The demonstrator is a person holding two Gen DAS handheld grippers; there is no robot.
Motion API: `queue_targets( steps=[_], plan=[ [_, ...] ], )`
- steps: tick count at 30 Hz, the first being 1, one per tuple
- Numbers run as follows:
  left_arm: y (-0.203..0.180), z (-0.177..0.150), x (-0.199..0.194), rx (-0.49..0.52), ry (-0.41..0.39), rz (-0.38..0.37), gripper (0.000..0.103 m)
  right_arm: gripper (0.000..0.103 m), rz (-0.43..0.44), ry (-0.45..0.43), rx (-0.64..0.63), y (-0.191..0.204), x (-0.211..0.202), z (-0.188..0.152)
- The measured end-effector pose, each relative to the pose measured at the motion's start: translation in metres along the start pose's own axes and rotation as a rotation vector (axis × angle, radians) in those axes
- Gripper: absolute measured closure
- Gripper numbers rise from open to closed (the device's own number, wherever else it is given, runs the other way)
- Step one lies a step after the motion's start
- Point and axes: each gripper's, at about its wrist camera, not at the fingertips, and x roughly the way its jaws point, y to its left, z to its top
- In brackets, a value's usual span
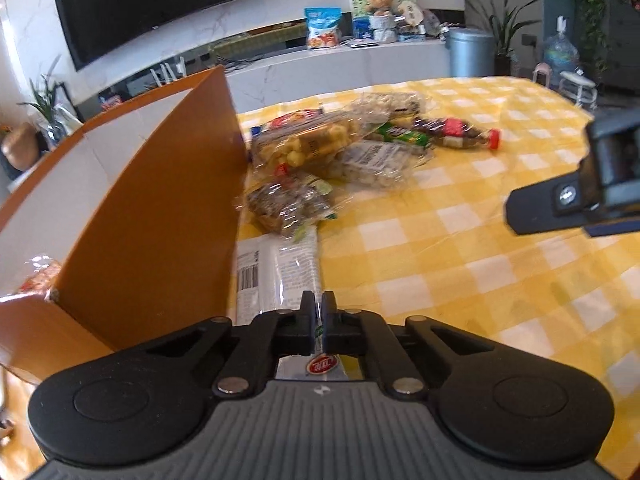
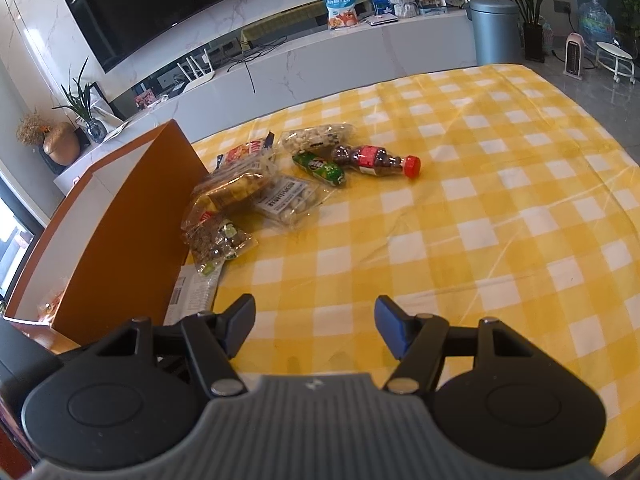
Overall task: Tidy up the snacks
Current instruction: 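Move the left gripper to the white wrapped bar and grasp it, then grasp the clear pack of white balls with the right gripper while the left holds the bar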
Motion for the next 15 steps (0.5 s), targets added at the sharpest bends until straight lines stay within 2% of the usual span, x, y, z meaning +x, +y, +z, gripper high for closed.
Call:
queue_targets(
  steps=[7, 10, 13, 15],
  plan=[
    [-0.017, 0.008, -0.012, 0.024, -0.050, -0.107, 0.103, 0.038, -0.003, 0.018, 0.032, -0.006, 0.002, 0.003],
    [-0.018, 0.009, -0.007, 0.015, -0.007, -0.142, 0.100, 0.038, -0.006, 0.032, 0.048, -0.010, 0.004, 0.008],
    [-0.010, 0.013, -0.003, -0.054, 0.043, -0.132, 0.082, 0.038, -0.016, 0.060, 0.035, -0.010, 0.011, 0.015],
    [-0.004, 0.018, -0.003, -0.096, 0.050, -0.128, 0.038, 0.038, -0.013, 0.069, 0.007, -0.006, 0.017, 0.020]
  ],
)
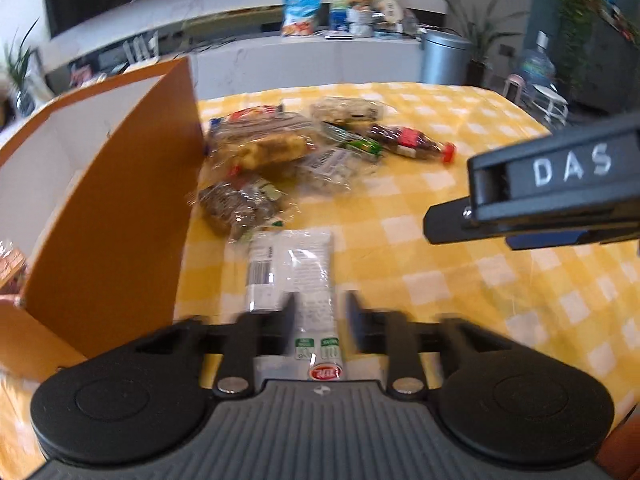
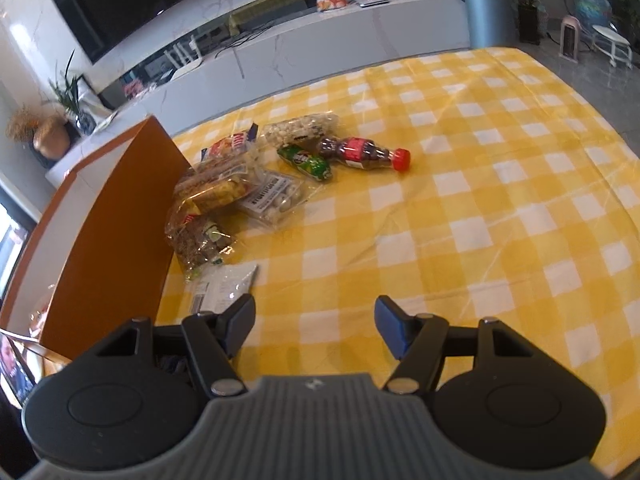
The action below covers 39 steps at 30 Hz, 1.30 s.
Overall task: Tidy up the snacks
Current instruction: 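Grasp the clear pack of white balls with the right gripper while the left holds the bar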
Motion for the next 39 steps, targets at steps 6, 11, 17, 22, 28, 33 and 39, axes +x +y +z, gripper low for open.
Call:
queue_targets(
  steps=[6, 11, 17, 22, 28, 33, 39],
  plan=[
    [-0.001, 0.011, 0.016, 0.040, 0.098, 0.067, 0.026, 0.038, 0.031, -0.030, -0.156, 0.021, 0.015, 0.029],
    [0.005, 0.016, 0.028, -0.007, 0.197, 0.081, 0.026, 0.038, 0.035, 0.002, -0.371, 0.031, 0.050, 0.054],
    [0.015, 0.028, 0.041, -0.062, 0.291, 0.056, 0.026, 0.034, 0.059, -0.013, -0.589, 0.037, 0.080, 0.067],
    [0.018, 0.040, 0.048, -0.040, 0.377, 0.027, 0.039, 0.025, 0.113, 0.011, -0.749, 0.046, 0.099, 0.074],
    [0.022, 0.049, 0.053, -0.032, 0.413, 0.008, 0.044, 0.025, 0.135, 0.086, -0.852, 0.059, 0.126, 0.078],
    [0.023, 0.056, 0.056, -0.020, 0.437, -0.004, 0.045, 0.025, 0.120, 0.142, -0.875, 0.065, 0.147, 0.082],
    [0.027, 0.058, 0.060, -0.037, 0.447, -0.031, 0.046, 0.042, 0.120, 0.202, -0.774, 0.060, 0.156, 0.093]
  ],
)
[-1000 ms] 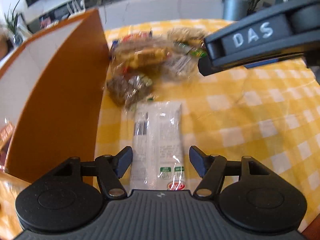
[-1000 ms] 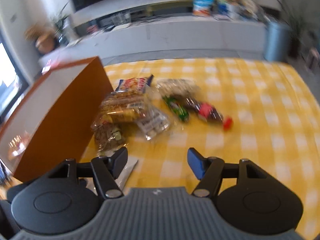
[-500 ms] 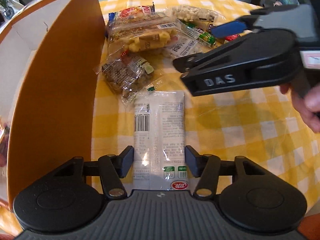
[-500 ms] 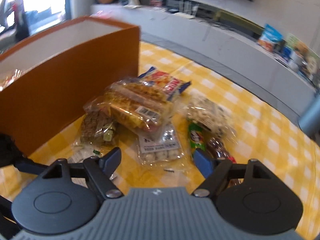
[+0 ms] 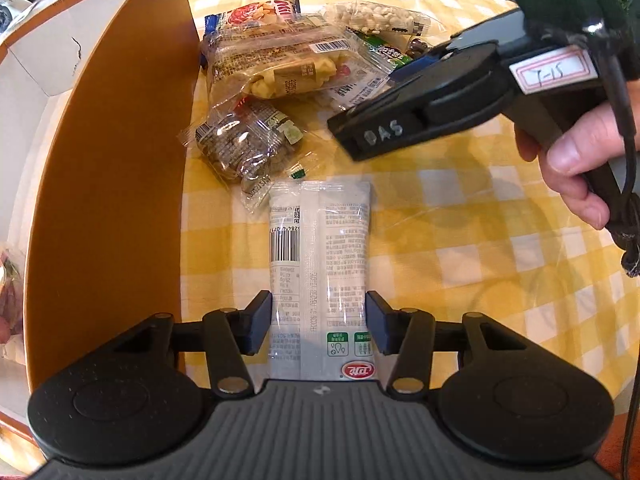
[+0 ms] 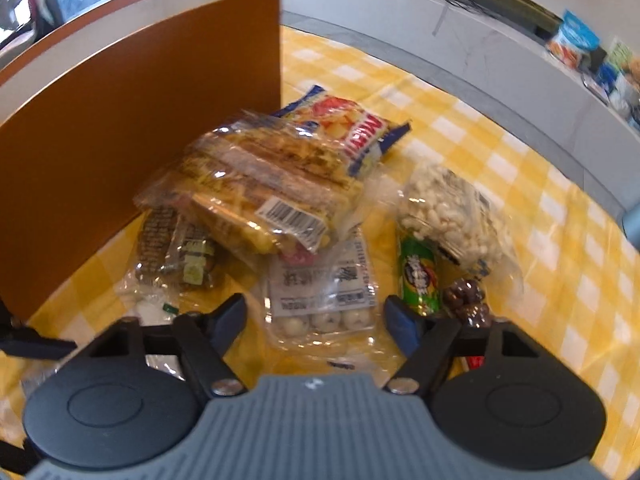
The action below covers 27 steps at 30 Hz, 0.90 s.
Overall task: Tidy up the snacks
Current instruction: 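Grasp the clear pack of white balls with the right gripper while the left holds the bar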
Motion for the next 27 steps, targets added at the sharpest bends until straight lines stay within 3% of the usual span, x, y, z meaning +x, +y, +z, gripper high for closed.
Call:
queue_targets(
  steps=[10, 17, 27],
  plan=[
    [0.005, -0.017, -0.008, -0.044, -0.048, -0.077, 0.048, 0.044, 0.011, 0.040, 0.079, 0.002, -0.015, -0.013],
    [0.004, -0.041, -0.030, -0.045, -0.084, -0.148, 0.048, 0.044, 0.014, 0.070, 0.201, 0.003, -0.049, -0.051],
    [0.010, -0.071, -0.073, -0.080, -0.167, -0.234, 0.048, 0.045, 0.005, -0.005, 0.380, 0.027, -0.118, -0.098]
  ],
)
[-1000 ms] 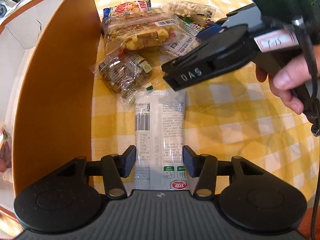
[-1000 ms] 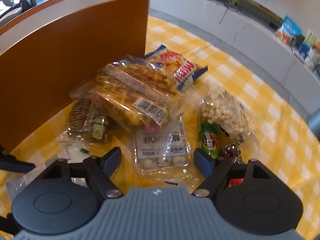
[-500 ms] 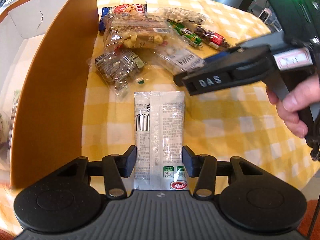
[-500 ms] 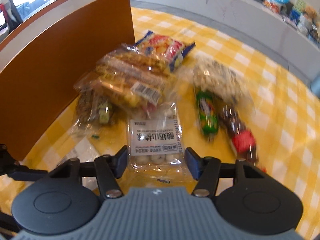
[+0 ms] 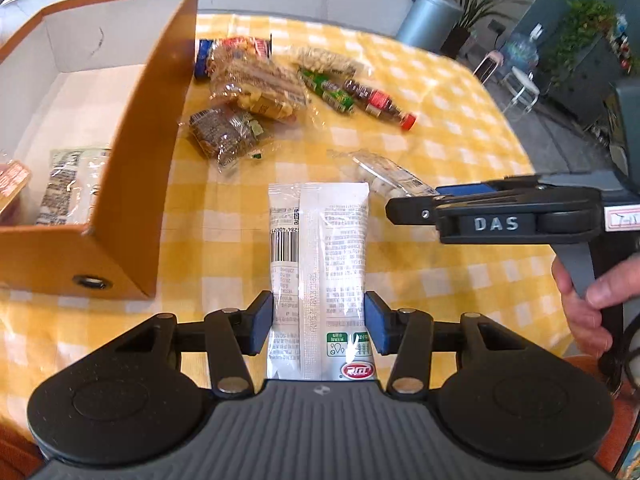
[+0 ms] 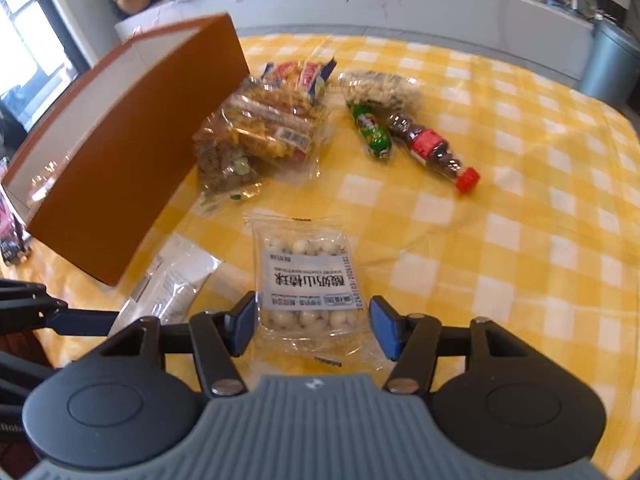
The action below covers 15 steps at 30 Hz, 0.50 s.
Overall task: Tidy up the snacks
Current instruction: 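Grasp the clear pack of white balls with the right gripper while the left holds the bar, then carry both packs over the box and release them inside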
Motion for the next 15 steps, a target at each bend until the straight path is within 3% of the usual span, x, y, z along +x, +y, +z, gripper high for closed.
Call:
queue_targets(
  steps=[4, 10, 15],
  plan=[
    [0.002, -0.001, -0.029, -0.020, -0.069, -0.033, 0.048, 0.045, 0.041, -0.064, 0.067, 0.008, -0.030, -0.005],
    [0.018, 0.011, -0.087, -0.054, -0.214, -0.060, 0.048, 0.045, 0.054, -0.175, 0.060, 0.040, -0.072, -0.002],
    [0.044, 0.031, -0.127, -0.071, -0.321, -0.024, 0.048, 0.045, 0.065, -0.253, 0.027, 0.072, -0.099, 0.013]
  ],
)
